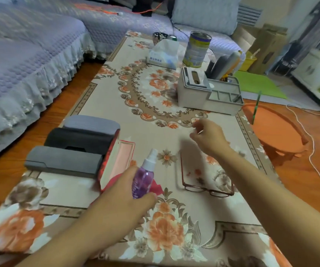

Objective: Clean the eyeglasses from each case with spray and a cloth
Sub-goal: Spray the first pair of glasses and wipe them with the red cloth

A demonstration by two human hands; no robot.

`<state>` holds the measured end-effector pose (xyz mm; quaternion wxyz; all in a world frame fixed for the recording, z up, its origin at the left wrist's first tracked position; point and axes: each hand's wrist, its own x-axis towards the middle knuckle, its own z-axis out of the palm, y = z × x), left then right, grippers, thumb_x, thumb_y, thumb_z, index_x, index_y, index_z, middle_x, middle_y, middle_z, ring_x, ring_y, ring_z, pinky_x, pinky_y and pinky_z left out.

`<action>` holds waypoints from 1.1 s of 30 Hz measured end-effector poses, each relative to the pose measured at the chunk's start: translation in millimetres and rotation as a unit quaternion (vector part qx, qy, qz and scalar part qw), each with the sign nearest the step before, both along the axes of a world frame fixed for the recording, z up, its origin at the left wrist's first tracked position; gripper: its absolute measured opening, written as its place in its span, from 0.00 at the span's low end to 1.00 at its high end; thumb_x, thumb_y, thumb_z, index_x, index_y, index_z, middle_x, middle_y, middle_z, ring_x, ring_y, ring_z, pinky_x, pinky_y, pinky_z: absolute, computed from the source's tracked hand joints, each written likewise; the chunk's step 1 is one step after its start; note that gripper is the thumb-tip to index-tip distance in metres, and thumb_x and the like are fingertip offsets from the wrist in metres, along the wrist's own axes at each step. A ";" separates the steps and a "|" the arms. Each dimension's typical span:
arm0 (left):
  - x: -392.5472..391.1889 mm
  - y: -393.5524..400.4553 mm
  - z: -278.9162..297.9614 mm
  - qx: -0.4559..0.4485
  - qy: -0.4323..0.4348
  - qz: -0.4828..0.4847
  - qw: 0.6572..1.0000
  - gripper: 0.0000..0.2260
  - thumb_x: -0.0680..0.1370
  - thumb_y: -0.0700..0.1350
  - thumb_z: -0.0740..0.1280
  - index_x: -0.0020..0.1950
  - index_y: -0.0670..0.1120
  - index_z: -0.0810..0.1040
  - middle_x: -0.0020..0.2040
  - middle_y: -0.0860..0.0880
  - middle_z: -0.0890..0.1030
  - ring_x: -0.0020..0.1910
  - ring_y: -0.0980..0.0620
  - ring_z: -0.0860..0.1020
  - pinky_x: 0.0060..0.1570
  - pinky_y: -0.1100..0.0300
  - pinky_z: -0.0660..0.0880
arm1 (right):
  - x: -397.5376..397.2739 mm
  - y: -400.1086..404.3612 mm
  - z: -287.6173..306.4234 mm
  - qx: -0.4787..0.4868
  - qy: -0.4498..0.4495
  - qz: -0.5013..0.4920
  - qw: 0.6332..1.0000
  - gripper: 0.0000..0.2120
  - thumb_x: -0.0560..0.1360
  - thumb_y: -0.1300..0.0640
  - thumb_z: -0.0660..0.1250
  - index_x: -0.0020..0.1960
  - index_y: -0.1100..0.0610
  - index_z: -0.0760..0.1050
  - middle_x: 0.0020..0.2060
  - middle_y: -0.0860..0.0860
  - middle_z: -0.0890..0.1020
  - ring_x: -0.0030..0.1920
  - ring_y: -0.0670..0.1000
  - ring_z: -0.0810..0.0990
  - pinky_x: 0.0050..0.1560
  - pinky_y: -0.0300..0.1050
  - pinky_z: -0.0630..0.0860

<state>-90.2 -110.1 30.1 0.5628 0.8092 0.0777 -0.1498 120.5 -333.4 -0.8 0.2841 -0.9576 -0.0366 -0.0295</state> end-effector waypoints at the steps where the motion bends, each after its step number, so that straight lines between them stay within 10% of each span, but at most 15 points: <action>1: 1.4 1.0 -0.9 -0.004 0.003 0.000 1.000 0.08 0.75 0.51 0.69 0.47 0.64 0.72 0.40 0.49 0.82 0.39 0.48 0.82 0.50 0.44 0.81 | 21.3 5.8 -4.7 -0.014 -0.008 -0.003 1.000 0.10 0.76 0.61 0.67 0.57 0.58 0.81 0.51 0.55 0.84 0.52 0.56 0.80 0.51 0.45 0.74; 9: 22.0 7.0 -11.4 -0.055 -0.006 0.048 0.997 0.19 0.72 0.46 0.69 0.51 0.71 0.72 0.51 0.48 0.82 0.52 0.44 0.82 0.57 0.40 0.80 | 88.5 14.3 -40.4 -0.045 0.031 -0.057 0.997 0.07 0.77 0.62 0.68 0.54 0.56 0.80 0.55 0.57 0.82 0.54 0.58 0.78 0.51 0.46 0.72; 13: 29.6 -2.8 -15.3 -0.081 -0.040 0.068 0.994 0.21 0.77 0.44 0.74 0.58 0.69 0.73 0.56 0.55 0.81 0.52 0.55 0.83 0.50 0.59 0.82 | 69.5 5.1 -27.2 0.078 0.036 -0.102 0.991 0.20 0.76 0.58 0.72 0.67 0.55 0.75 0.57 0.52 0.80 0.55 0.53 0.78 0.58 0.46 0.75; 18: 23.8 -30.9 -6.0 -0.070 -0.108 0.083 0.988 0.21 0.73 0.47 0.77 0.57 0.67 0.75 0.44 0.56 0.81 0.41 0.56 0.83 0.42 0.57 0.82 | -80.5 2.5 29.3 0.325 -0.005 -0.076 0.943 0.06 0.81 0.58 0.66 0.52 0.52 0.82 0.42 0.50 0.85 0.42 0.49 0.84 0.47 0.47 0.81; 25: -4.4 -103.0 -16.5 0.031 -0.247 -0.099 0.964 0.30 0.74 0.44 0.70 0.62 0.76 0.65 0.58 0.66 0.69 0.56 0.64 0.77 0.57 0.58 0.78 | -226.4 -5.5 22.6 0.463 0.110 -0.017 0.879 0.10 0.80 0.53 0.64 0.60 0.50 0.78 0.51 0.51 0.86 0.55 0.49 0.85 0.54 0.43 0.80; 29: -12.6 -109.8 -37.4 0.181 -0.375 -0.173 0.893 0.23 0.78 0.55 0.65 0.73 0.61 0.67 0.63 0.59 0.68 0.63 0.60 0.70 0.57 0.61 0.73 | -216.5 -63.7 27.4 0.502 0.061 -0.056 0.861 0.14 0.78 0.48 0.64 0.61 0.51 0.75 0.50 0.50 0.85 0.56 0.52 0.83 0.64 0.55 0.76; 33: -1.4 -118.2 -41.4 0.244 -0.434 -0.136 0.857 0.15 0.80 0.54 0.61 0.57 0.50 0.83 0.52 0.54 0.74 0.53 0.53 0.73 0.51 0.57 0.74 | -194.9 -134.9 57.0 0.620 0.077 0.004 0.781 0.18 0.79 0.60 0.64 0.69 0.54 0.71 0.44 0.56 0.78 0.43 0.57 0.80 0.56 0.58 0.78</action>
